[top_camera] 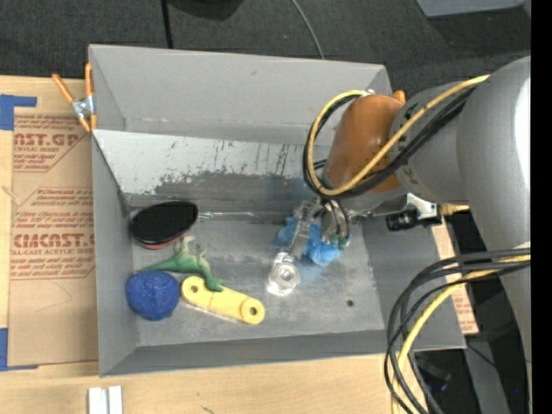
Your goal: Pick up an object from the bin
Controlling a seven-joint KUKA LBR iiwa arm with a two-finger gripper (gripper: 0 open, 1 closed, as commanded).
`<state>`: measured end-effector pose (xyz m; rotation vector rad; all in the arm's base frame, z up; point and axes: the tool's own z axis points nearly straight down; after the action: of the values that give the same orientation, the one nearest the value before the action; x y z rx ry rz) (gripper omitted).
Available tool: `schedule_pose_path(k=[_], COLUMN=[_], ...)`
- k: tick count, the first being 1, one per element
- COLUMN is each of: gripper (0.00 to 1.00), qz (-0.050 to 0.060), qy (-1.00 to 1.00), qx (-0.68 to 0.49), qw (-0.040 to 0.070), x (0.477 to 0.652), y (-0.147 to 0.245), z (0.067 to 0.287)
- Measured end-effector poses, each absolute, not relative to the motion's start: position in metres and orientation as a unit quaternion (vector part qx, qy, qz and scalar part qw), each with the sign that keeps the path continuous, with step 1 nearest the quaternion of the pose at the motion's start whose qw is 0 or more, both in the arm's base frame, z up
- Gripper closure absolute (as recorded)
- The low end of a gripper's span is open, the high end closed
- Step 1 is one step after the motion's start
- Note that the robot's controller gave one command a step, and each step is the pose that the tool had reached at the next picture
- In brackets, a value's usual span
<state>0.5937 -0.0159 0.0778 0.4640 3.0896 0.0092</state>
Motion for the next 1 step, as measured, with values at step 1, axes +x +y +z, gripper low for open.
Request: schedule_pose_path(k=[1], gripper=[1.0], qz=[0.003], qy=[0.988], qx=[0.157], qw=[0.011], x=[0.5923], y=[-0.0161], z=[0.0768])
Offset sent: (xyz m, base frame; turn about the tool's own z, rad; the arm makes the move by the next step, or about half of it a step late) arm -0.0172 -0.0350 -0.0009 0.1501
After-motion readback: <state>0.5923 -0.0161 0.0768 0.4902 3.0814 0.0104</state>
